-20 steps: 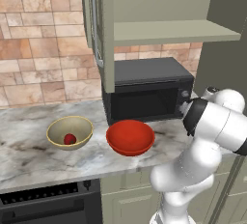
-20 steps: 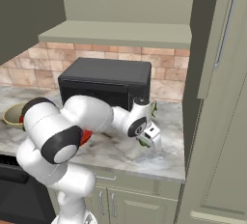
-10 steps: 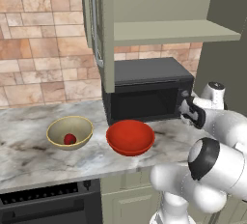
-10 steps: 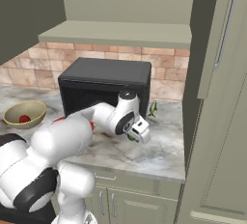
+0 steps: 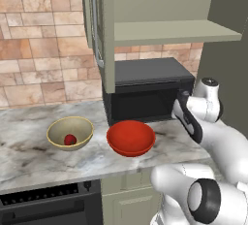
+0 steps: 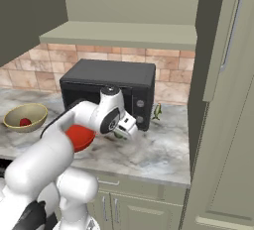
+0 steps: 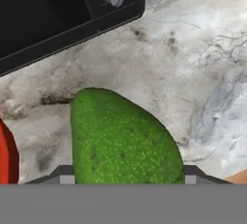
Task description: Pick both bowls and place them on the counter. Then place the avocado in one bowl and place the tomato in the other bowl.
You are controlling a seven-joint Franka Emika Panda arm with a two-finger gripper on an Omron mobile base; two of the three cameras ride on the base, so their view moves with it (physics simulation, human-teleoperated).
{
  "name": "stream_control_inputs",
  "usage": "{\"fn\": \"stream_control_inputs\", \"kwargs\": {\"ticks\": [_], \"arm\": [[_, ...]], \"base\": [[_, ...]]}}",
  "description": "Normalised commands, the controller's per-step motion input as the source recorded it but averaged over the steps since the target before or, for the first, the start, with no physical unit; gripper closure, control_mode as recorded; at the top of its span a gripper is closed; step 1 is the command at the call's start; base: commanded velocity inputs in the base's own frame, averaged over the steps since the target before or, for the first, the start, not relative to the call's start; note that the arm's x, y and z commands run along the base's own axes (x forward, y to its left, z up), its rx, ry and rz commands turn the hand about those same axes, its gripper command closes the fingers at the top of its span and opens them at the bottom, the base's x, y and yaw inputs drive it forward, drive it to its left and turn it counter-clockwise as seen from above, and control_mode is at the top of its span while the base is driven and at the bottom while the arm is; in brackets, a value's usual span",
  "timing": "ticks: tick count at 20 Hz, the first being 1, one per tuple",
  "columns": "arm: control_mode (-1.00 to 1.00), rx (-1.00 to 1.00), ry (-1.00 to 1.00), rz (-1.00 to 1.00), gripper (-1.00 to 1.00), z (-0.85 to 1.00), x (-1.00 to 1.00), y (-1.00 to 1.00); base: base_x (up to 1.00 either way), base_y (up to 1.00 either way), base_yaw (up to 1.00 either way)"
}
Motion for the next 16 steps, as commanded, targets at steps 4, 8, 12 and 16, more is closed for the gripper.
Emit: {"fn": "stream_control_inputs", "kwargs": {"ticks": [4,8,12,16], "arm": [[-1.0,0.0,0.0,0.05,1.0,0.13,-0.03,0.58],[-1.0,0.0,0.0,0.04,1.0,0.17,0.0,0.68],[-1.0,0.0,0.0,0.02,1.0,0.12,0.0,0.69],[-1.0,0.0,0.0,0.01,1.0,0.08,0.02,0.68]], "base": [[0.0,0.0,0.0],[0.0,0.0,0.0],[0.0,0.0,0.0],[0.0,0.0,0.0]]}}
